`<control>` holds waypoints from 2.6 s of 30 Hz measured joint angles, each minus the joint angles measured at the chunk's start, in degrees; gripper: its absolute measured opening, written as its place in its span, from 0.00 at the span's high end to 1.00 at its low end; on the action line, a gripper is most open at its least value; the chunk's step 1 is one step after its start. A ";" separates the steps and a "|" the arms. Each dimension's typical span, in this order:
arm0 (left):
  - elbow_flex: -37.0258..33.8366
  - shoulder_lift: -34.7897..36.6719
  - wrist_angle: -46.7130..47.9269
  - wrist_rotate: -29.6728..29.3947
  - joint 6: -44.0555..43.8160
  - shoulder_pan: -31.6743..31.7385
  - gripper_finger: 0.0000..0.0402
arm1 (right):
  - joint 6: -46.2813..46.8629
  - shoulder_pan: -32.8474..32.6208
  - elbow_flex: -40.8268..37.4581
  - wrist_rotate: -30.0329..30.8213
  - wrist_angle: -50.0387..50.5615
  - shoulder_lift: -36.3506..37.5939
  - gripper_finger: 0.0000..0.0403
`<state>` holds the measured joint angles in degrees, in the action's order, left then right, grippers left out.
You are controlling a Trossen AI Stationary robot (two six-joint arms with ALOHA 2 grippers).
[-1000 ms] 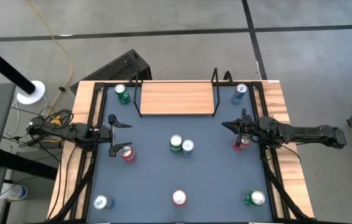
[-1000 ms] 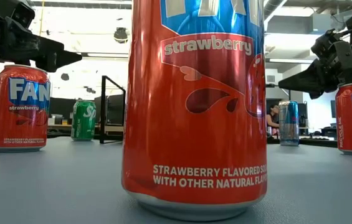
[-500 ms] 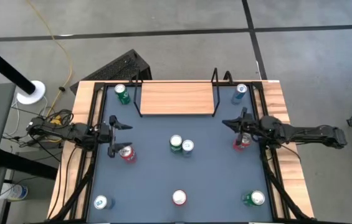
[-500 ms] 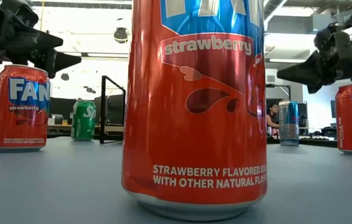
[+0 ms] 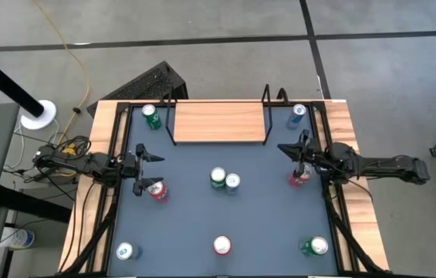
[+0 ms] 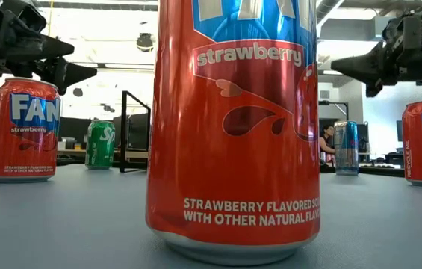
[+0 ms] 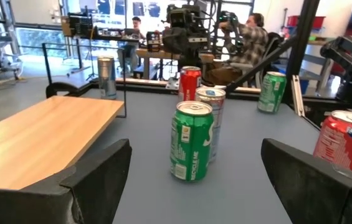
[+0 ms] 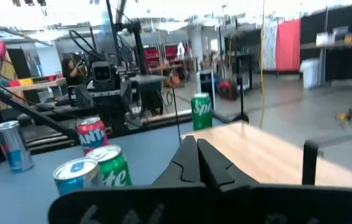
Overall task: Place canned beverage on shelf
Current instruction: Put the middle green soda can on the shelf
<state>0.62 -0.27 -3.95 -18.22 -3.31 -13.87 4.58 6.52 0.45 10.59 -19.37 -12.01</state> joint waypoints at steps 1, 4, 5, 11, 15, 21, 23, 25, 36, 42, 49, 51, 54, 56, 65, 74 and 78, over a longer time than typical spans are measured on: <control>0.00 0.00 -0.02 -0.02 0.06 0.00 0.13 | -1.09 -0.06 0.19 0.00 -0.09 0.03 1.00; 0.00 0.00 -0.36 -0.20 0.21 0.00 0.13 | -3.54 -0.37 1.82 -0.07 0.78 -0.50 1.00; 0.00 0.00 -0.74 -0.16 0.73 0.00 0.13 | -4.19 -0.61 2.40 -0.05 0.59 -0.88 1.00; 0.00 -0.89 -4.62 -0.17 5.90 0.00 0.13 | -4.70 -2.72 6.36 -0.41 0.32 -5.18 1.00; 0.38 -2.96 -6.01 0.01 8.91 0.00 0.13 | -4.68 -4.68 9.52 -2.03 0.47 -9.38 1.00; 4.36 -9.09 -5.40 1.64 9.96 0.00 0.13 | -4.64 -8.57 13.97 -1.87 0.48 -18.65 1.00; 6.70 -11.52 -3.27 2.93 9.19 0.00 0.13 | -4.62 -9.77 15.72 -1.81 0.43 -21.49 1.00; 9.61 -14.04 -0.74 3.39 8.31 0.00 0.13 | -4.61 -10.92 17.72 -1.64 -0.18 -24.16 1.00; 18.35 -28.34 3.32 2.59 10.33 -0.02 0.13 | -4.78 -16.17 26.92 -1.46 -0.51 -41.77 1.00; 21.71 -34.63 2.28 2.43 11.11 0.00 0.13 | -5.64 -17.77 31.39 -1.47 -0.57 -50.13 1.00; 22.21 -44.76 -12.14 2.90 16.22 1.86 0.13 | -8.02 -18.55 36.06 -1.49 -0.39 -59.22 1.00; 22.23 -48.01 -16.20 2.92 17.28 2.87 0.13 | -8.09 -18.77 37.01 -1.49 -0.26 -60.97 1.00; 22.23 -52.94 -21.98 2.93 18.08 4.73 0.13 | -8.52 -18.94 37.94 -1.49 -0.21 -62.40 1.00; 22.23 -56.11 -25.31 3.52 18.15 6.28 0.13 | -9.63 -19.32 38.01 -1.47 0.58 -62.26 1.00; 25.94 -68.21 -32.27 17.45 15.50 14.16 0.13 | -10.65 -19.34 37.97 -1.51 5.03 -61.06 1.00; 35.12 -79.94 -28.04 24.68 13.21 15.78 0.13 | -10.62 -20.16 37.96 -1.49 6.92 -61.07 1.00; 38.77 -84.56 -25.81 24.83 13.94 15.76 0.13 | -10.63 -21.61 37.96 -1.51 6.96 -61.07 1.00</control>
<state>39.39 -84.83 -29.75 6.61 10.63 1.89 -6.04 -15.10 38.41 9.08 -12.40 -73.08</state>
